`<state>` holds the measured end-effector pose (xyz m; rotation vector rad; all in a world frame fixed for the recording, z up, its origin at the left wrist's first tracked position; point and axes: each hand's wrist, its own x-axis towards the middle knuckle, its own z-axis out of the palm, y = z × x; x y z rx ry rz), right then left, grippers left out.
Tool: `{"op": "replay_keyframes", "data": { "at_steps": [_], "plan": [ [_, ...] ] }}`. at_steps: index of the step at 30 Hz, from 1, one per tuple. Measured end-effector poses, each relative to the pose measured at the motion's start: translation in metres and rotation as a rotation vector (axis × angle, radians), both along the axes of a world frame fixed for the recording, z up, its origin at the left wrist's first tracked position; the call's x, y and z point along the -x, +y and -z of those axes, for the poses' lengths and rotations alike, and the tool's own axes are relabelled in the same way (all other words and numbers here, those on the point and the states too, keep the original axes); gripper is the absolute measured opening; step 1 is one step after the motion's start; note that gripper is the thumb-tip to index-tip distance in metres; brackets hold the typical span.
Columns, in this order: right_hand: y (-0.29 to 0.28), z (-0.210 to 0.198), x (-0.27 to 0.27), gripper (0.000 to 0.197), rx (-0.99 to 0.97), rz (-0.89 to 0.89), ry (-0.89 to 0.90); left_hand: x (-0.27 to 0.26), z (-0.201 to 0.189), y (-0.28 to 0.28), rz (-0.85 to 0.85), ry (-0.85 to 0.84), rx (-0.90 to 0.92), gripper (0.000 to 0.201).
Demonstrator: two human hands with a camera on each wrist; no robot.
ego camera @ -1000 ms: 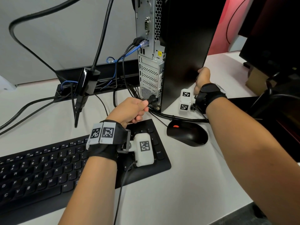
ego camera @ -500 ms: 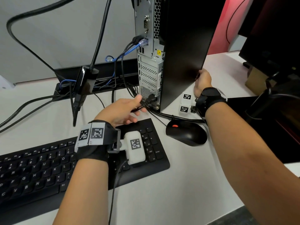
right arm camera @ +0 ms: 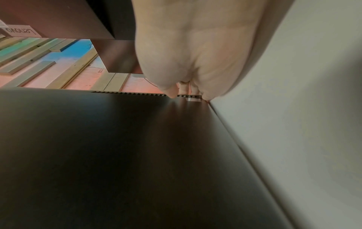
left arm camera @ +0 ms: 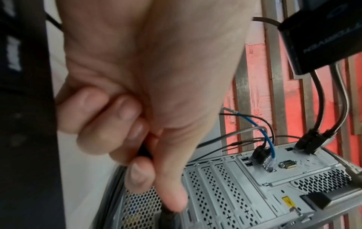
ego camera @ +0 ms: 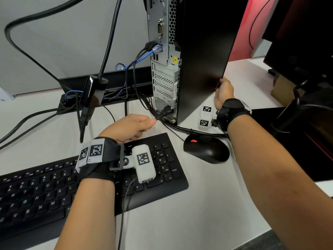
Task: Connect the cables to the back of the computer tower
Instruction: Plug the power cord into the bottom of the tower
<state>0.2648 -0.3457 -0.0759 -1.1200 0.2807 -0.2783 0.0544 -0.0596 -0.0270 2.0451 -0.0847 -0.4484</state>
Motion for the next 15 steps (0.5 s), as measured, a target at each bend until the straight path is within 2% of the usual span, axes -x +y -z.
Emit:
{"op": "replay_keyframes", "data": {
  "at_steps": [5,9,12,15],
  "plan": [
    [0.0,-0.005,0.001,0.036,0.033,-0.022,0.007,-0.003,0.001,-0.001,-0.009,-0.002,0.091,0.044],
    [0.005,-0.004,-0.005,0.031,0.084,0.0,0.08,-0.005,0.002,0.0,-0.027,-0.013,0.054,0.047],
    [0.008,-0.006,-0.011,0.041,0.101,0.029,0.144,-0.005,0.001,0.0,-0.029,-0.023,0.04,0.048],
    [0.01,-0.009,-0.012,0.042,0.134,0.05,0.17,-0.004,-0.001,-0.002,-0.036,-0.041,0.015,0.048]
  ]
}}
